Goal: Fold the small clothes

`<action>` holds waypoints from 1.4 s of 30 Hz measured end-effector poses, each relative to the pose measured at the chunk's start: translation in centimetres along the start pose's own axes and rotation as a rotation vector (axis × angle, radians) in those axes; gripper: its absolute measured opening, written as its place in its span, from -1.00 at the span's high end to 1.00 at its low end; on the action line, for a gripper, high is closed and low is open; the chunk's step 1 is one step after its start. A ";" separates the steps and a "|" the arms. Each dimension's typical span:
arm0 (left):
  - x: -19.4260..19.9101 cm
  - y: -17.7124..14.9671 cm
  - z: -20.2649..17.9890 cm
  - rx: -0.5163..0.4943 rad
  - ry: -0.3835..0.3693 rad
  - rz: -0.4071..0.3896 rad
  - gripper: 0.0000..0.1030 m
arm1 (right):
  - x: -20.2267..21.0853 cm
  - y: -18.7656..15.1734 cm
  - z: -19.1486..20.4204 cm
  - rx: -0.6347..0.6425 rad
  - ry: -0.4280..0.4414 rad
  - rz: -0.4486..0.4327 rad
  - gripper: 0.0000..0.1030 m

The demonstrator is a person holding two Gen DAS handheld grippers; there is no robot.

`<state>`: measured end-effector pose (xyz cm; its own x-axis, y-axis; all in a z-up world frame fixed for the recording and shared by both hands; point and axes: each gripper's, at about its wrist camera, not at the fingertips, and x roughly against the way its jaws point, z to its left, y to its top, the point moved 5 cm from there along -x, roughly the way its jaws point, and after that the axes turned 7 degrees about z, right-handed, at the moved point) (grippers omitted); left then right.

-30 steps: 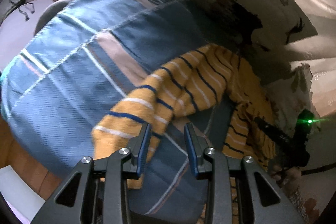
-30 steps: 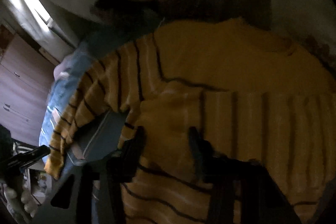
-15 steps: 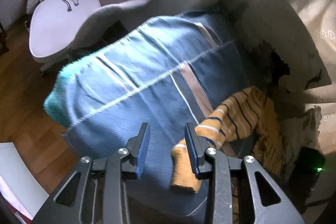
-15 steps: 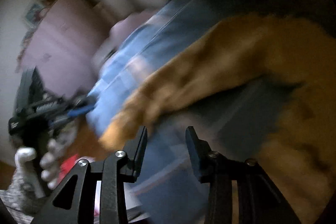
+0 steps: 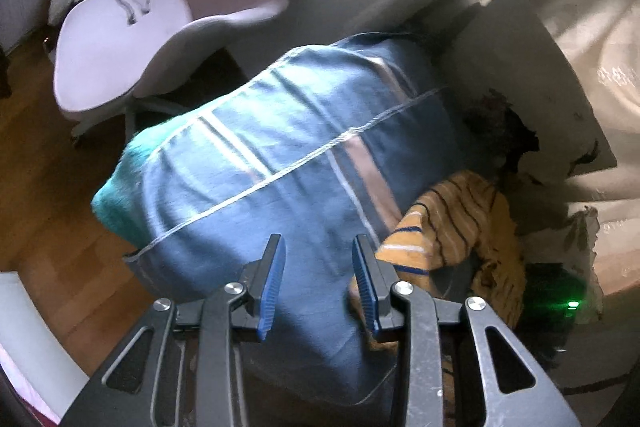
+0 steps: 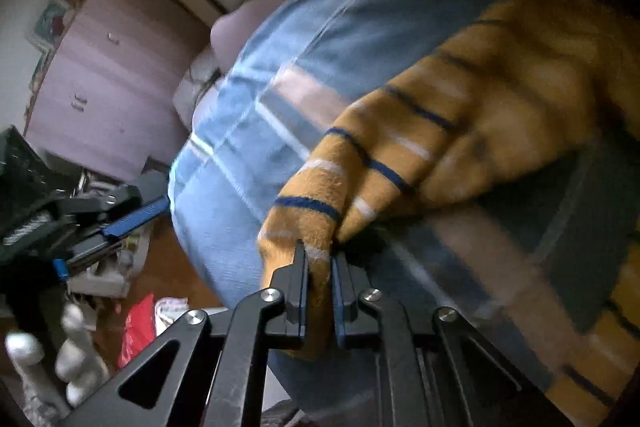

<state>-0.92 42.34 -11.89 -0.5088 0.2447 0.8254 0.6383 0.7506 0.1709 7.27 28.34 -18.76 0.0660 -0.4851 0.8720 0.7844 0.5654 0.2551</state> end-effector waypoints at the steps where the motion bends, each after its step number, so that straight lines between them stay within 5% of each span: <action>1: -0.1 0.1 -0.6 -0.012 -0.006 0.000 0.35 | 1.6 0.0 -0.5 0.004 -0.005 -0.021 0.81; 5: -0.7 -0.1 -4.0 -0.076 -0.038 0.007 0.34 | 9.7 -0.1 -3.8 0.004 -0.057 -0.133 0.81; 11: -2.6 -1.8 -10.1 -0.176 -0.071 0.036 0.34 | 23.6 -3.4 -17.0 -0.162 -0.205 -0.281 0.81; 14: -3.4 -3.4 -13.7 -0.230 -0.087 0.055 0.32 | 26.7 -6.4 -24.7 -0.303 -0.254 -0.296 0.80; 19: -5.6 -6.7 -19.7 -0.342 -0.069 0.089 0.21 | 27.6 -11.7 -37.0 -0.482 -0.444 -0.194 0.72; 21: -6.8 -7.7 -21.5 -0.368 -0.062 0.106 0.21 | 28.4 -13.3 -39.8 -0.542 -0.494 -0.196 0.45; 25: -9.6 -9.7 -24.9 -0.415 -0.049 0.153 0.21 | 32.7 -16.5 -41.0 -0.623 -0.423 -0.363 0.27; 29: -12.3 -10.5 -28.2 -0.471 -0.040 0.177 0.21 | 34.7 -18.3 -41.0 -0.626 -0.359 -0.423 0.27; 37: -19.2 -10.5 -32.7 -0.553 0.040 0.215 0.21 | 29.0 -17.3 -41.6 -0.649 -0.287 -0.311 0.27; 38: -19.8 -10.4 -32.5 -0.549 0.054 0.224 0.21 | 28.4 -17.3 -41.5 -0.640 -0.275 -0.292 0.37; 39: -20.7 -10.4 -32.3 -0.546 0.078 0.236 0.21 | 27.9 -17.1 -41.3 -0.618 -0.283 -0.279 0.69; 42: -22.4 -10.4 -31.7 -0.547 0.148 0.252 0.21 | 29.5 -17.1 -41.8 -0.618 -0.340 -0.330 0.78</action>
<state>22.17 9.58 -15.10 -0.2438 0.2566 0.9353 0.9518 0.2481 0.1801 21.60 -23.55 -14.85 -0.3449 -0.2754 0.8973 0.9386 -0.0958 0.3314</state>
